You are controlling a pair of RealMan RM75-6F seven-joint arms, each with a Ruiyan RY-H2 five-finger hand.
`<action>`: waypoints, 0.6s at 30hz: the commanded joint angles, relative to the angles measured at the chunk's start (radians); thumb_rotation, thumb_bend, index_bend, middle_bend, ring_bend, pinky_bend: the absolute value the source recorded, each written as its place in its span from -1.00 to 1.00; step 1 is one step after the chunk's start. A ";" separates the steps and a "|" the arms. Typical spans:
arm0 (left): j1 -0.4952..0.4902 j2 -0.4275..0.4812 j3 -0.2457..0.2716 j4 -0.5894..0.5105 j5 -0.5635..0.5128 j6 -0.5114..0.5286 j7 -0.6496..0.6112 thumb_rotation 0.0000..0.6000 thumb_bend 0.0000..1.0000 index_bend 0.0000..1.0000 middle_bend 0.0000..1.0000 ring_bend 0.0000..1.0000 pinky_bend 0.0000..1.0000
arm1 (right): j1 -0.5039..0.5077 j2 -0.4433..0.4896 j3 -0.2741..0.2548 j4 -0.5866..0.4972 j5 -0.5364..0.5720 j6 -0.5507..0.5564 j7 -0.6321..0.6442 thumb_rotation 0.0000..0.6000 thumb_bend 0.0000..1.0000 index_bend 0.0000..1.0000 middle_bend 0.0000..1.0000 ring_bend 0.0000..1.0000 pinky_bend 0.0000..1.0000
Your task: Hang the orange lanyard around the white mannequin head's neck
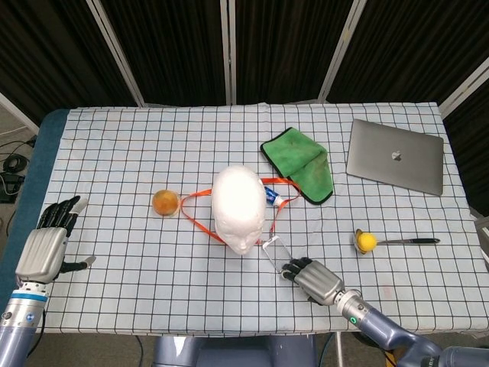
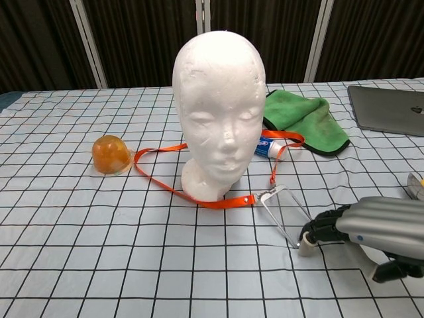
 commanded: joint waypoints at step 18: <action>0.007 -0.004 -0.005 -0.004 0.005 -0.003 0.010 1.00 -1.00 -1.00 -1.00 -1.00 -1.00 | -0.016 0.106 -0.082 -0.111 -0.153 0.079 0.075 1.00 1.00 -0.43 -0.52 -0.68 -0.51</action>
